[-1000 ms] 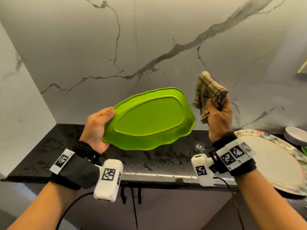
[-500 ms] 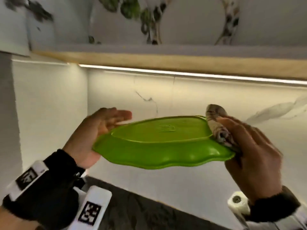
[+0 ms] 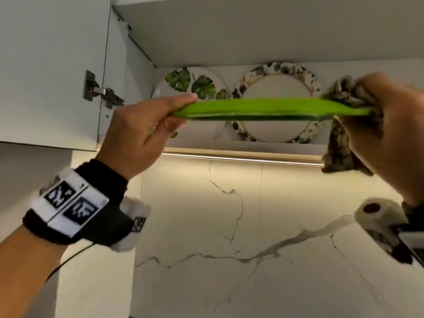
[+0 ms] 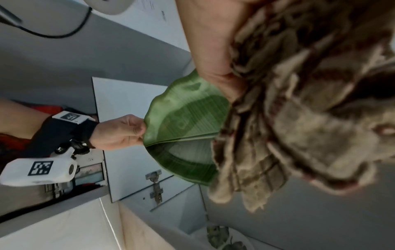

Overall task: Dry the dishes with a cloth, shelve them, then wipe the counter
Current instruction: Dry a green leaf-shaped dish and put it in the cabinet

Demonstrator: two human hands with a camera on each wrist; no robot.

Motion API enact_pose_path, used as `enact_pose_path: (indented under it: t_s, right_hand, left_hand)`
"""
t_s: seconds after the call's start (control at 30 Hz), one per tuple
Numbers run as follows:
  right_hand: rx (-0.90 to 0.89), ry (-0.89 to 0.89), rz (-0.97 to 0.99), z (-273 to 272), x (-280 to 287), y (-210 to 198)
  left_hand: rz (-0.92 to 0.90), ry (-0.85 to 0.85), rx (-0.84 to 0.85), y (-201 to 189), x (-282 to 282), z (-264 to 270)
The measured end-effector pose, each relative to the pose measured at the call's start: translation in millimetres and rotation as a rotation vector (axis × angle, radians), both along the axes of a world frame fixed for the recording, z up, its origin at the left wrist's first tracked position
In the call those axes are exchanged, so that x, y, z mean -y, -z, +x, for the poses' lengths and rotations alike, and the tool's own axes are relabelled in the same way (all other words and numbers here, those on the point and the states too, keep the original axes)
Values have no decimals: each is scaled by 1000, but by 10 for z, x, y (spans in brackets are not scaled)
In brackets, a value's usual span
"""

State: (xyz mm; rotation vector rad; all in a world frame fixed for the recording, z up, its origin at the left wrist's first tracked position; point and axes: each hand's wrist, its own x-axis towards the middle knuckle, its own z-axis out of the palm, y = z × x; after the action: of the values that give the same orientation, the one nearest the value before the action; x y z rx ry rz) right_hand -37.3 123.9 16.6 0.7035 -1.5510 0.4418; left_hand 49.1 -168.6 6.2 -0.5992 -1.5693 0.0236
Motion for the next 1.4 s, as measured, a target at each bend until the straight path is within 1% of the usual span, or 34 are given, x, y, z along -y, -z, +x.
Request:
enact_pose_path:
  t_s: [0.03,0.07,0.13,0.17,0.2,0.27,0.37,0.53,0.63,0.7,0.83,1.03,1.23,1.4]
  right_hand:
    - [-32,89,8,88,93,-111]
    - [-57,159,30,156,210,-215]
    - [-39,229,137,203,522,-400]
    - [4,255,205,170,690,-480]
    - [54,293,280,92,829,-561]
    - [145,401,416,-73,1102,-705]
    - [248,562,573,-238,1452,-870]
    - [350,596,776,-383,1945,-983]
    - [369,640,937,-487,2211,-975]
    - [345,670,1007,-510,2345,-985]
    - [312,710,1052,-518,2457,-995]
    - [297,737,1118,-515,2594,-1012]
    - [271,782,1217,-526,2727,-1004]
    - [224,782,1263,-518,2758,-988]
  left_hand:
    - [-21,-10,17,-90,102,24]
    - [4,-113,27,-168,165,38]
    - [88,-225,85,-370,389,-7]
    - [160,-304,168,-435,493,-50]
    - [218,-419,272,-456,568,-103]
    - [224,-583,416,-462,738,-208]
    - [236,-691,531,-471,1010,-390]
    - [280,-835,618,-542,1328,-553]
    - [296,-910,720,-573,1447,-588]
    - [288,-940,769,-585,1503,-582]
    - [303,-951,881,-625,1583,-538]
    - [355,-961,958,-655,1626,-509]
    - [374,-946,965,-611,1471,-533]
    - [484,-915,886,-625,1462,-567]
